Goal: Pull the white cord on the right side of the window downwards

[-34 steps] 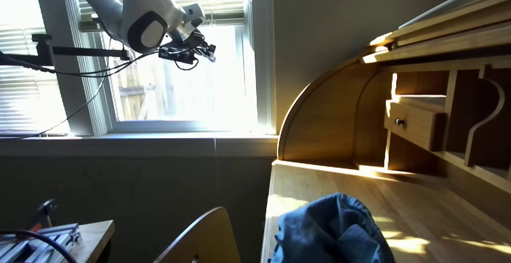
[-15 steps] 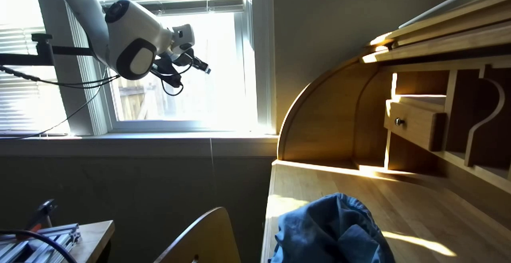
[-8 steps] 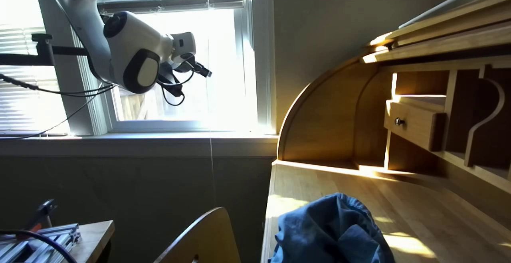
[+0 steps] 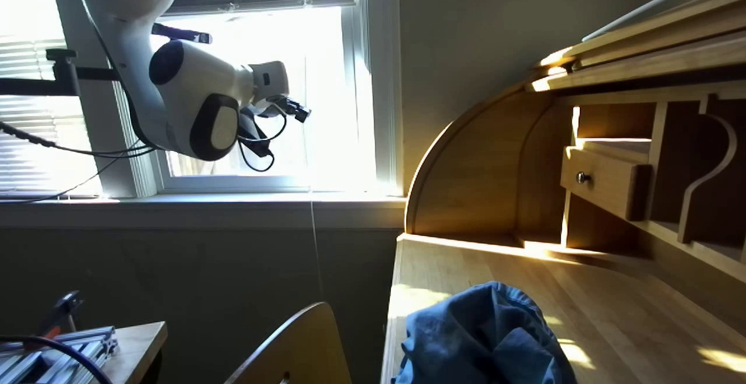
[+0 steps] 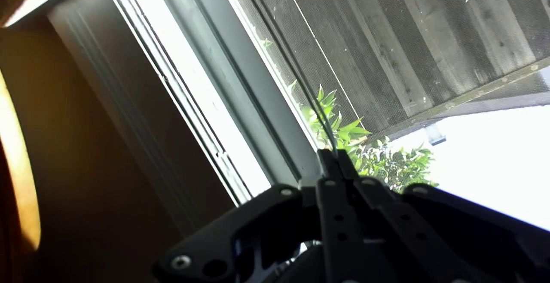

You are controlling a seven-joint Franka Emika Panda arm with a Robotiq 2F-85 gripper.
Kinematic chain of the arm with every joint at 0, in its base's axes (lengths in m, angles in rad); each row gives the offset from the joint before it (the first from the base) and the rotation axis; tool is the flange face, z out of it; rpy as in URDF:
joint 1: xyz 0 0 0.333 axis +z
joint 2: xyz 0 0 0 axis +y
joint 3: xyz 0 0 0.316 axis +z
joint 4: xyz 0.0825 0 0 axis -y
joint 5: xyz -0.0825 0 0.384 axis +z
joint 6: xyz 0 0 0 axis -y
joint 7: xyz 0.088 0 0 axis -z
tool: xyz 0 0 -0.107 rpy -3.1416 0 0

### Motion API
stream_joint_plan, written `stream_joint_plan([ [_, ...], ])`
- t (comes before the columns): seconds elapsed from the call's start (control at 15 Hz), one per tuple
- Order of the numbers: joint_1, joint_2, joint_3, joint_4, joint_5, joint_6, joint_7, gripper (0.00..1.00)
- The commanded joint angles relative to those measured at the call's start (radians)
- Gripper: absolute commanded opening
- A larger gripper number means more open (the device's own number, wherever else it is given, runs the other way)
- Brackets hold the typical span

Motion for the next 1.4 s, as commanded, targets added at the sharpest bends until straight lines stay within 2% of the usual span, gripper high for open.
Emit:
stream_joint_plan([
  [0.0, 0.042, 0.106, -0.083, -0.076, -0.058, 0.032, 0.014, 0.01],
  [0.07, 0.053, 0.117, -0.101, -0.073, -0.061, 0.050, 0.008, 0.01],
  [0.13, 0.062, 0.133, -0.117, -0.066, -0.074, 0.070, 0.007, 0.10],
  [0.2, 0.072, 0.146, -0.133, -0.061, -0.079, 0.082, 0.002, 0.28],
  [0.27, 0.077, 0.179, -0.153, -0.064, -0.093, 0.058, 0.002, 0.34],
  [0.47, 0.053, 0.238, -0.179, -0.062, -0.195, -0.083, 0.047, 0.54],
  [0.67, -0.033, 0.227, -0.138, -0.055, -0.333, -0.302, 0.096, 0.77],
  [0.87, -0.179, 0.184, -0.034, -0.048, -0.558, -0.546, 0.212, 0.97],
  [0.93, -0.234, 0.176, 0.016, -0.044, -0.633, -0.623, 0.254, 0.99],
  [1.07, -0.367, 0.172, 0.156, -0.047, -0.747, -0.783, 0.321, 1.00],
  [1.13, -0.431, 0.177, 0.235, -0.049, -0.757, -0.865, 0.315, 1.00],
  [1.33, -0.619, 0.193, 0.485, -0.007, -0.650, -1.117, 0.214, 1.00],
])
